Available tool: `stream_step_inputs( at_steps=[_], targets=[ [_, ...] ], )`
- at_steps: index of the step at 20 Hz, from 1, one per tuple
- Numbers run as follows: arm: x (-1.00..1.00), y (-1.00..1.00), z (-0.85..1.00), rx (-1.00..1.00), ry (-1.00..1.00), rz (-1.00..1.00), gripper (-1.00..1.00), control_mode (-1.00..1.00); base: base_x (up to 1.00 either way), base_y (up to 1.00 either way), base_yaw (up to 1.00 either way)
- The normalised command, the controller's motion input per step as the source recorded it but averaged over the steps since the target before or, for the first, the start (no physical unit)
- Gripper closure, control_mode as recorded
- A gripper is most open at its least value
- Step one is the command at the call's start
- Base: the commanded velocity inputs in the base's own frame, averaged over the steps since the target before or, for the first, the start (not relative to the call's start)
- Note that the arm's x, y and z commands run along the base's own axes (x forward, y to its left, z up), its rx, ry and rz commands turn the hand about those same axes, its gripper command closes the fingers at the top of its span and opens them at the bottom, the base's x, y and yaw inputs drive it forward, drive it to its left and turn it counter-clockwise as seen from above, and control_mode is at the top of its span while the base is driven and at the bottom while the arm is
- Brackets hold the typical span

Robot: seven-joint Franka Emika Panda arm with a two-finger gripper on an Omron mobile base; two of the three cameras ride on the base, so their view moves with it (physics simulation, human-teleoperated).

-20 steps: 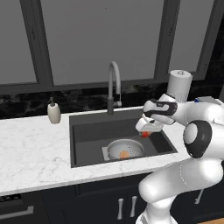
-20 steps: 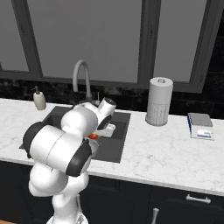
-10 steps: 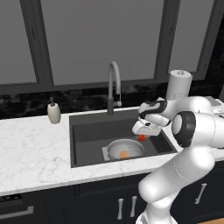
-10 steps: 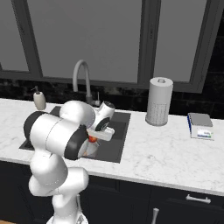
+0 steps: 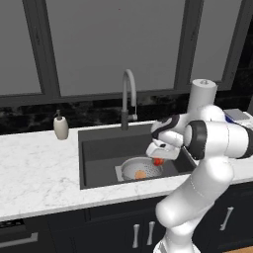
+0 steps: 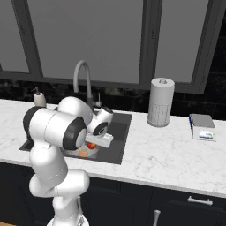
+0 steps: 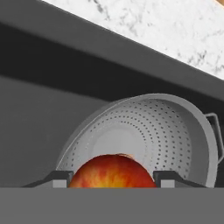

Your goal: Put the colander in the sink, put the peach, apple in the colander, and turn on the sink faucet and pour water over the colander.

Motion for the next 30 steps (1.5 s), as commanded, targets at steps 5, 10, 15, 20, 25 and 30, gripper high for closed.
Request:
stream_step_inputs(
  at_steps=[5, 10, 15, 20, 25, 30],
  targets=[
    [0.23, 0.0, -0.23, 0.01, 0.07, 0.04, 1.0, -1.0, 0.0, 0.0, 0.0],
    [0.1, 0.0, -0.19, 0.03, 0.02, 0.04, 1.0, -1.0, 0.0, 0.0, 0.0],
    [0.0, 0.0, -0.22, 0.04, 0.0, 0.05, 1.0, -1.0, 0.0, 0.0, 0.0],
    [0.01, 0.0, -0.19, 0.05, 0.0, 0.05, 1.0, -1.0, 0.0, 0.0, 0.0],
    [0.02, 0.0, -0.19, 0.02, 0.0, 0.05, 1.0, -1.0, 0.0, 0.0, 0.0],
    [0.01, 0.0, -0.25, 0.0, 0.03, 0.05, 1.0, -1.0, 0.0, 0.0, 0.0]
  ],
)
